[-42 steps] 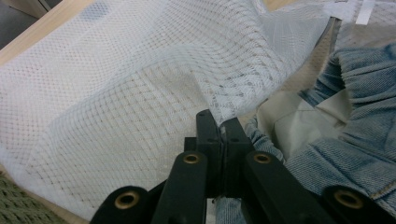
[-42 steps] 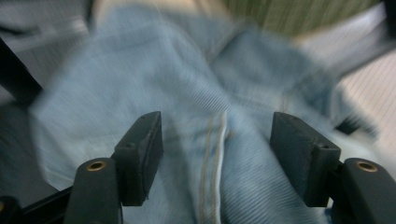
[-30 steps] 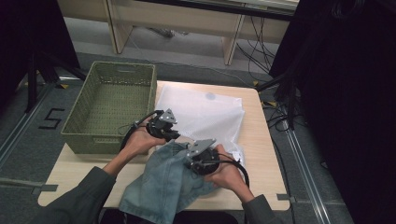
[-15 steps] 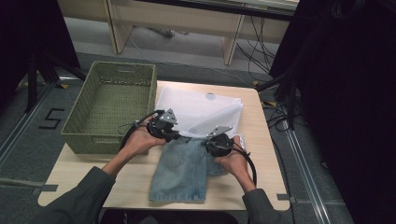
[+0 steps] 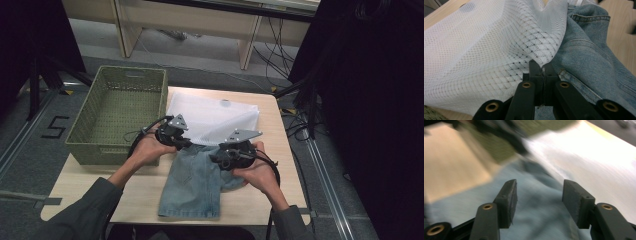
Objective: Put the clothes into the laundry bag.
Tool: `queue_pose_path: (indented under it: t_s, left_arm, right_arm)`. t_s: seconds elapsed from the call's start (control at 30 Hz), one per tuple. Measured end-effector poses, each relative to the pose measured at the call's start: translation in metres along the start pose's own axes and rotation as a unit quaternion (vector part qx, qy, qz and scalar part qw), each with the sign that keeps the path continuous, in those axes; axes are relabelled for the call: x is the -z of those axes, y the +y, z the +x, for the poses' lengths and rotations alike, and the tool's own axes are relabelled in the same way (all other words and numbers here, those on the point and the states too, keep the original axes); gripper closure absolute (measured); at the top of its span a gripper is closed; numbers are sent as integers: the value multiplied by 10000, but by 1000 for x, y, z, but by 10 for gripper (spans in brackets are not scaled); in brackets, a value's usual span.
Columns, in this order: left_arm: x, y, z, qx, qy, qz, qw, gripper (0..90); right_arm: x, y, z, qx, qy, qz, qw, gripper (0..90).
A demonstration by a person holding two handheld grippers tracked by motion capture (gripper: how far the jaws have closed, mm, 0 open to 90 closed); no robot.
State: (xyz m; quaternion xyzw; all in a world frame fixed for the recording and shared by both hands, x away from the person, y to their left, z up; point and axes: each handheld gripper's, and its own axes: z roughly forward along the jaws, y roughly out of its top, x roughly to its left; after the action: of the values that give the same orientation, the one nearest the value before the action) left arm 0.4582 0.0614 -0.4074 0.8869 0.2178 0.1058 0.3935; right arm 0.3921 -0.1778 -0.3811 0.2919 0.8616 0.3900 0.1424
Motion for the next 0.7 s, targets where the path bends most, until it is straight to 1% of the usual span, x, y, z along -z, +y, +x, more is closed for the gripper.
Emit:
queue_pose_path:
  t_s: [0.03,0.07,0.1,0.13,0.17,0.2,0.23,0.27,0.3,0.33,0.37,0.4,0.43,0.47,0.5,0.53,0.57,0.6,0.63,0.67,0.7]
  left_arm:
    - [0,0,-1,48,-4,8,10000,883]
    - [0,0,-1,47,-4,6,10000,883]
    - [0,0,-1,50,-8,4,10000,883]
    - [0,0,1,-15,-6,6,10000,882]
    - [0,0,1,-11,-15,17,10000,883]
    - [1,0,1,35,-26,15,10000,882]
    - [0,-1,1,90,-26,-15,10000,882]
    - [1,0,2,19,-31,-12,10000,882]
    - [1,-1,2,35,-32,-7,10000,882]
    - [1,-1,3,37,-28,-8,10000,882]
    - [1,-1,3,42,-30,0,10000,882]
    - [1,-1,3,58,-40,4,10000,882]
    - [1,-1,3,36,-53,28,10000,882]
    - [1,-1,3,40,-48,13,10000,882]
    - [1,-1,3,13,-52,32,10000,882]
    - [1,-1,3,12,-55,29,10000,882]
    - [1,-1,2,100,-54,-65,9999,882]
    - [1,-2,2,126,-49,-83,9999,882]
    - [3,-1,4,-20,-42,54,10000,882]
    - [3,-1,3,27,-47,50,10000,882]
    - [3,-1,3,29,-43,34,10000,882]
  right_arm:
    - [-2,2,5,123,60,-109,9998,439]
    - [-6,4,12,225,134,-132,9996,428]
    - [-13,6,19,401,218,-103,9989,419]
    - [-20,6,26,425,267,-54,9987,413]
    - [-27,7,30,479,316,44,9983,407]
    - [-35,7,33,517,341,110,9980,404]
    - [-43,7,35,521,338,93,9980,400]
    - [-50,7,36,495,338,60,9982,394]
    - [-60,7,38,506,385,210,9978,380]
    - [-67,6,40,642,347,224,9971,373]
    - [-78,2,44,704,385,493,9956,376]
    - [-81,0,46,708,354,578,9952,378]
    - [-88,-6,49,716,203,749,9944,408]
    - [-96,-12,49,827,58,928,9922,516]
    - [-100,-17,48,1003,-20,1048,9894,628]
    - [-101,-20,47,1232,-160,1105,9861,701]
    - [-99,-20,48,1143,-150,1096,9873,763]
    - [-96,-18,47,1103,-183,1046,9882,800]
    - [-88,-13,45,1127,-215,1039,9879,817]
    - [-82,-9,44,1073,-277,964,9892,823]
    - [-74,-5,41,1008,-362,885,9903,826]
